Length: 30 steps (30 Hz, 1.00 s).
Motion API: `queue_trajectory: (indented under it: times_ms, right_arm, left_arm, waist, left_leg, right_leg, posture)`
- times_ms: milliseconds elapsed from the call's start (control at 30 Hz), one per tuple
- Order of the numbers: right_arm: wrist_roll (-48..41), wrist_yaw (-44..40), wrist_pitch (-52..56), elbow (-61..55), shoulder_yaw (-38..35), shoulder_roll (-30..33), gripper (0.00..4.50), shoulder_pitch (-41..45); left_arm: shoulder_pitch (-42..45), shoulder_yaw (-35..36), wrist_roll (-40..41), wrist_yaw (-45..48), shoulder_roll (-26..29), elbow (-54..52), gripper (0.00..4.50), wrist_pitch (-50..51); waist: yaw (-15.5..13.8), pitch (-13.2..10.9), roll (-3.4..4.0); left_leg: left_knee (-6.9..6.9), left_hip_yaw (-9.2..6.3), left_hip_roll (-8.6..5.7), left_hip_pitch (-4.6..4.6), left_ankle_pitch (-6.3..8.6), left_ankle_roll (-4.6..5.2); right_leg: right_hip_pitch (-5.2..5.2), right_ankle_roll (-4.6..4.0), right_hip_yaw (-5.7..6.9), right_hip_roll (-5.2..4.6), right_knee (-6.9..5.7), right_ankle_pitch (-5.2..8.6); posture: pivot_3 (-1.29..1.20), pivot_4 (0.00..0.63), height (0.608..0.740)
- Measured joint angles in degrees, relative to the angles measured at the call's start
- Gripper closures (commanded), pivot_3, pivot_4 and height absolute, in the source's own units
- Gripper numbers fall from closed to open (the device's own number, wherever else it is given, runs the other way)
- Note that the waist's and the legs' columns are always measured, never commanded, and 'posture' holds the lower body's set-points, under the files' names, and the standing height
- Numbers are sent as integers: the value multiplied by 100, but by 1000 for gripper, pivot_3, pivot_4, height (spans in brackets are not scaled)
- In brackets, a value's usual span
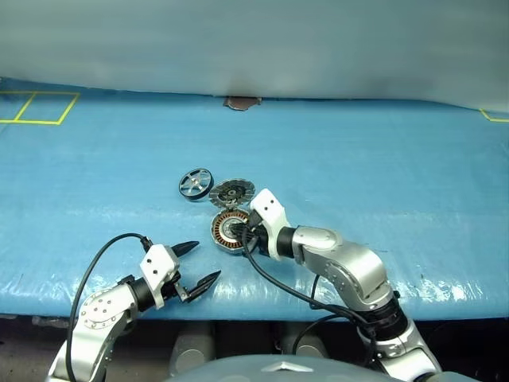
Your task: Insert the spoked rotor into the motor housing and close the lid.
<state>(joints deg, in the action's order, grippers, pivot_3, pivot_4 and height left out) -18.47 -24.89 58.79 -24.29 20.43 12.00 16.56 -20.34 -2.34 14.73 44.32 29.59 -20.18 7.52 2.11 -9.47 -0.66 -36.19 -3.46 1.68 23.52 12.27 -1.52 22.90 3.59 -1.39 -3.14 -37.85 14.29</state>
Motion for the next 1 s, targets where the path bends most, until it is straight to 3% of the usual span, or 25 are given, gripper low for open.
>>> queue_trajectory:
  times_ms: [700,1000]
  right_arm:
    - [449,146,-161,189,523,321,4465,269]
    - [-551,-377,-64,-856,-369,416,4465,-24]
  left_arm:
    - [-41,-5,4,-29,-1,0,0,80]
    - [-31,263,458,20,51,-67,0,124]
  waist:
    - [-3,0,-1]
    - [-3,-3,-1]
  left_leg:
    - [0,-1,0,-1,0,0]
    - [1,-3,2,3,0,0]
  right_leg:
    - [-2,-2,0,0,0,1]
    - [2,-2,3,1,1,2]
  posture:
    - [0,150,740]
    - [0,150,740]
